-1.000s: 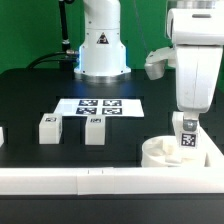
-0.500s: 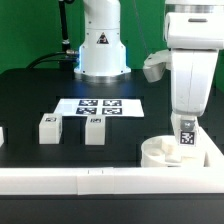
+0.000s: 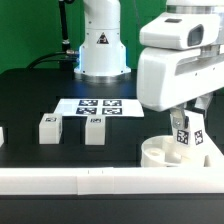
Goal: Assemble stool
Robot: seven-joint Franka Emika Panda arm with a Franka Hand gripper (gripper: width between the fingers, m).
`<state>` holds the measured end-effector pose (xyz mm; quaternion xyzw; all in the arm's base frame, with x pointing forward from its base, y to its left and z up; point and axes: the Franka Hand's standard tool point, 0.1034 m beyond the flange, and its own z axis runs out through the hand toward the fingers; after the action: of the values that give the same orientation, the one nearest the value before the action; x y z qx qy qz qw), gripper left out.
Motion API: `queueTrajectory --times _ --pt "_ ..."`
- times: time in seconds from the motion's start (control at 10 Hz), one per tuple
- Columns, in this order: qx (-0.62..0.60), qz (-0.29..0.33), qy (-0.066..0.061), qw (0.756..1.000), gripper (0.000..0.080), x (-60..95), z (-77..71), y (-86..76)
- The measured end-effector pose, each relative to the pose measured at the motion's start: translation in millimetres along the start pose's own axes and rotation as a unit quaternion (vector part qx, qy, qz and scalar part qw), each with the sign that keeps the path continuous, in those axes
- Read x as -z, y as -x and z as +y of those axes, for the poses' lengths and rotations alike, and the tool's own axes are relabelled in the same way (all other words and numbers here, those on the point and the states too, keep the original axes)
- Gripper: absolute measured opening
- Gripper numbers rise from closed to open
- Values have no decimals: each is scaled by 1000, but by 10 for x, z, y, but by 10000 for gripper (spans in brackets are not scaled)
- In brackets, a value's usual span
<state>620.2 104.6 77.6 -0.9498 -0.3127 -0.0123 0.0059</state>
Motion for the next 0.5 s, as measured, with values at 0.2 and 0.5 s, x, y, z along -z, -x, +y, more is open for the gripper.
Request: queueTrajectory --times 0.2,0.5 --pt "-168 0 -10 986 337 -7 -43 -7" --pt "-324 10 -11 946 337 -12 -89 -57"
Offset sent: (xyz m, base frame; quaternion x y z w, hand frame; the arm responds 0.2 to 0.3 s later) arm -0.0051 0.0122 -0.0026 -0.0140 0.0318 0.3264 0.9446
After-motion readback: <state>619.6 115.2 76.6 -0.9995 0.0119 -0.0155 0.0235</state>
